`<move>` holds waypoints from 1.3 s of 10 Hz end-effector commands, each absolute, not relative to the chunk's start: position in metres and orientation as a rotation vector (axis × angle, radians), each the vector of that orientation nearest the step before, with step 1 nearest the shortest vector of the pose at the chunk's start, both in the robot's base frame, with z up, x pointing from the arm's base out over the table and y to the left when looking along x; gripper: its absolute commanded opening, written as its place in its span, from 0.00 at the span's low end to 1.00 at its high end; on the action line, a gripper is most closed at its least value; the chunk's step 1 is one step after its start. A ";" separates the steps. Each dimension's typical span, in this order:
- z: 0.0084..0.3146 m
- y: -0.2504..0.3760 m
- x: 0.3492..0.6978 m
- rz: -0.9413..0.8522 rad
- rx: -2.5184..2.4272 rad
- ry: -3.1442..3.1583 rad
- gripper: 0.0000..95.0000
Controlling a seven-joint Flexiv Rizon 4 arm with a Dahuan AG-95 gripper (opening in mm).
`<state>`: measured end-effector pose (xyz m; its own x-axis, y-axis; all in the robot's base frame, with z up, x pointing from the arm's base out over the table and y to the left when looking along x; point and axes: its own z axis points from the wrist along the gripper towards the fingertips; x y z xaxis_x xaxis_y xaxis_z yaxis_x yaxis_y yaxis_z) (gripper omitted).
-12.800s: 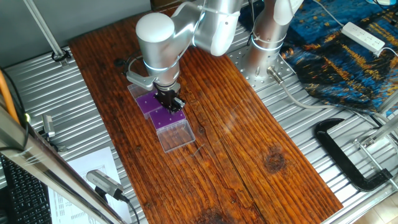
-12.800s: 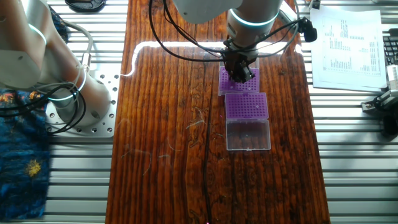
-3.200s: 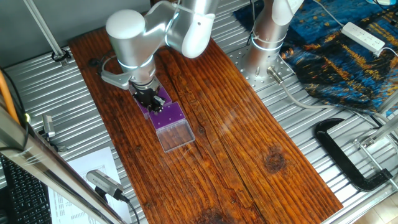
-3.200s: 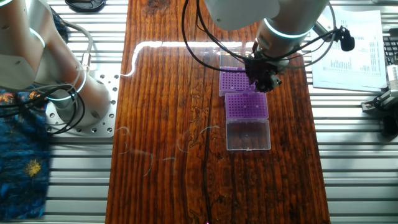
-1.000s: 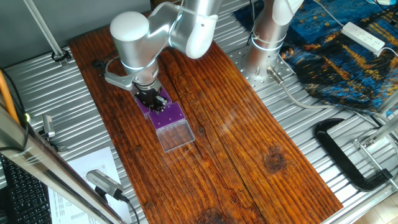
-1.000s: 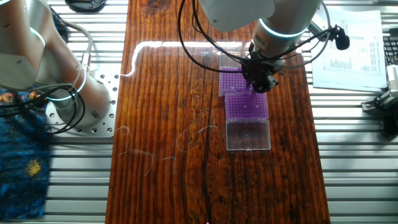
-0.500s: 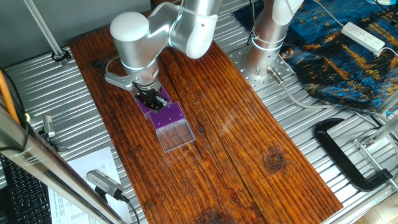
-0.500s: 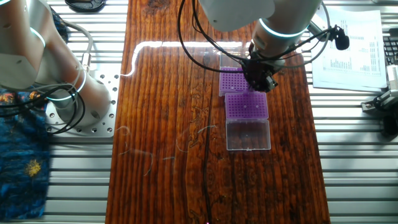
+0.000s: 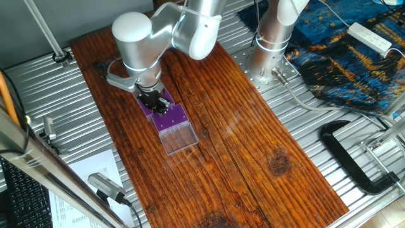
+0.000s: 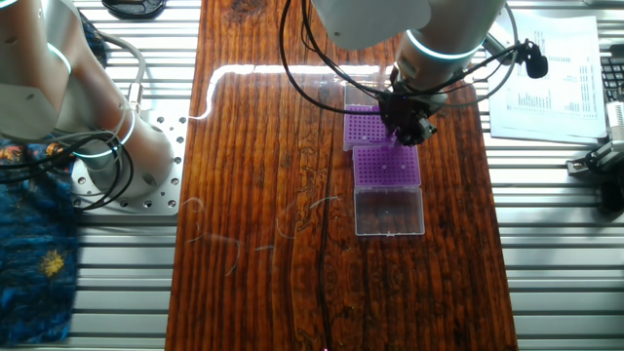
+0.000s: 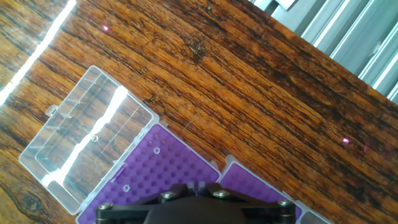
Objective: Transfer all small pipette tips from one holder to another
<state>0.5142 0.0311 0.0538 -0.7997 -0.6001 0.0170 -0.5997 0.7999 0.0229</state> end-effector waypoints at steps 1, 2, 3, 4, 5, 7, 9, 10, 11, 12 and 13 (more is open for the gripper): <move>0.052 0.032 0.515 -0.022 0.985 -2.957 0.20; 0.052 0.032 0.515 -0.023 0.983 -2.958 0.20; 0.052 0.032 0.515 -0.022 0.982 -2.958 0.20; 0.052 0.032 0.515 -0.021 0.981 -2.958 0.00; 0.052 0.032 0.515 -0.021 0.980 -2.958 0.00; 0.051 0.032 0.515 -0.019 0.979 -2.959 0.00; 0.053 0.032 0.515 -0.021 0.974 -2.962 0.00; 0.054 0.032 0.515 -0.024 0.971 -2.962 0.00; 0.056 0.032 0.515 -0.027 0.967 -2.963 0.00; 0.058 0.031 0.515 -0.027 0.967 -2.965 0.00; 0.059 0.031 0.515 -0.027 0.963 -2.967 0.00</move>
